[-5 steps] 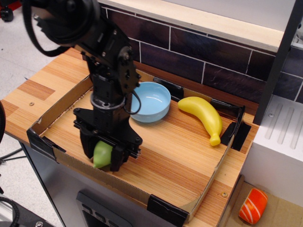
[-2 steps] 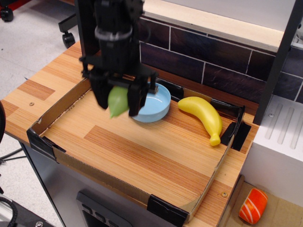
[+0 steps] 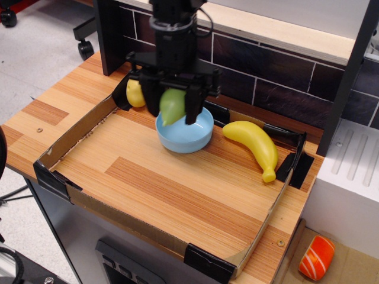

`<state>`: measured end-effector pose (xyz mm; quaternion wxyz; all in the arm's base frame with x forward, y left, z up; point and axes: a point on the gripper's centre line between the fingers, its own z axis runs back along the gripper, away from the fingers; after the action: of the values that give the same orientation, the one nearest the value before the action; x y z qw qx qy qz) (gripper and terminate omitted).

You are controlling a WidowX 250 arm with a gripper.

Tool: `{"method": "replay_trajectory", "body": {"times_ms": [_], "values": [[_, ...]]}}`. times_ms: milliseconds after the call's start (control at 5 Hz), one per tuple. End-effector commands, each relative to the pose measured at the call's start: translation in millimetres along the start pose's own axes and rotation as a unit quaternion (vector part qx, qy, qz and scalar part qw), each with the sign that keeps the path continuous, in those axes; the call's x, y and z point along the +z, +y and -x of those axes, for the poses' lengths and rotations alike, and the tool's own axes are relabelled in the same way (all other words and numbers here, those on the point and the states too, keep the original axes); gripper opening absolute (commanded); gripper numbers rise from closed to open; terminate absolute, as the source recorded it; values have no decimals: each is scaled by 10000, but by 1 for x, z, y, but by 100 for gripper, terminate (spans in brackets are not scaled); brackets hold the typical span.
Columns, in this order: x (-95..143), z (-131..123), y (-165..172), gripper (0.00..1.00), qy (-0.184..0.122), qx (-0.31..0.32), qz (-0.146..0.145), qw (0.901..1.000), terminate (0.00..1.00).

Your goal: Put pear in bowl

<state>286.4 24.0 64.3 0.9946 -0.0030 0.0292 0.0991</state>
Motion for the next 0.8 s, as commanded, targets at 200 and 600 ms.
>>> {"method": "replay_trajectory", "body": {"times_ms": [200, 600], "values": [[-6, -23, -2, 100, -129, 109, -292, 9994, 0], [11, -17, -3, 100, -195, 99, -140, 9997, 0]]}}
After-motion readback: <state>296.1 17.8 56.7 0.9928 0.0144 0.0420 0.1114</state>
